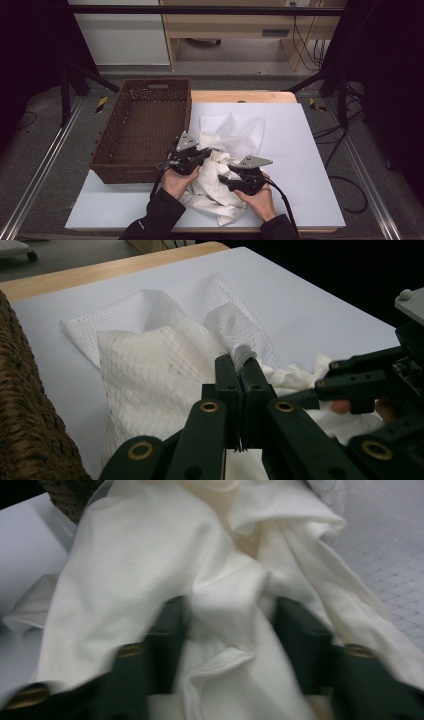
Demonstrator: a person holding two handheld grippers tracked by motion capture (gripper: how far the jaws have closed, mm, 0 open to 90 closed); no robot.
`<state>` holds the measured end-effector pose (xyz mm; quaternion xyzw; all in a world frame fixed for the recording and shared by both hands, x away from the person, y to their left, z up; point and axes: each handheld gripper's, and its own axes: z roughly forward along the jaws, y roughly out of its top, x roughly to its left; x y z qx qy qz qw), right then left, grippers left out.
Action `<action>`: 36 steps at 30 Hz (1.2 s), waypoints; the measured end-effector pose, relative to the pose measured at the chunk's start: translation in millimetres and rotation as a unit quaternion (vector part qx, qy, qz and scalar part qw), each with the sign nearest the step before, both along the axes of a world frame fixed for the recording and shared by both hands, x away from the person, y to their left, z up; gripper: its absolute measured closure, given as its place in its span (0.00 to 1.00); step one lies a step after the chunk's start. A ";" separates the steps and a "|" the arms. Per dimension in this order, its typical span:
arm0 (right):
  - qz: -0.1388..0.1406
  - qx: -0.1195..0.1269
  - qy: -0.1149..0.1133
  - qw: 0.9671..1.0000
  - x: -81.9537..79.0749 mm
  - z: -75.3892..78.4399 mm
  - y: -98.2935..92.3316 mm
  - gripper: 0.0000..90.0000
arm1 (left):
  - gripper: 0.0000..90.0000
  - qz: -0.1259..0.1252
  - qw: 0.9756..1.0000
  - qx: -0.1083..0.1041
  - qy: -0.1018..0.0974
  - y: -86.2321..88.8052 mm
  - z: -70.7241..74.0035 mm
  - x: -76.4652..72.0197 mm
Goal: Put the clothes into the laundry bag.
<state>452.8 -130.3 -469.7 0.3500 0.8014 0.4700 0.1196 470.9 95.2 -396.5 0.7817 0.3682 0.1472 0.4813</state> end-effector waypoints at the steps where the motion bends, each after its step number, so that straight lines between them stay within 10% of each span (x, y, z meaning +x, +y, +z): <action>1: 0.007 0.005 0.011 1.000 1.0 0.4 -0.7 0.91 | 0.99 0.001 1.000 0.001 -0.001 -0.3 -0.1 -0.1; 7: 0.035 0.048 -0.032 0.998 -14.9 25.8 -5.1 0.95 | 0.99 0.007 1.000 0.000 -0.003 2.1 0.7 0.6; 12: 0.041 0.035 -0.062 0.997 -13.2 37.7 21.6 0.94 | 0.99 0.001 1.000 0.007 -0.006 -1.8 3.5 -3.0; 17: -0.036 -0.017 -0.050 0.998 21.3 24.2 46.1 0.94 | 0.99 -0.002 1.000 0.005 -0.017 0.0 10.2 -10.8; 24: -0.127 -0.059 -0.044 0.989 45.0 9.8 63.5 0.93 | 0.99 -0.005 1.000 0.005 0.003 0.9 -6.1 -6.8; 29: -0.067 0.013 -0.042 0.997 31.5 22.4 33.4 0.72 | 0.99 0.002 1.000 -0.005 0.005 9.9 -6.5 -4.2; 36: -0.052 0.034 -0.089 0.994 -2.9 54.3 -22.0 0.48 | 0.99 0.005 1.000 0.003 -0.002 6.9 -6.3 -5.0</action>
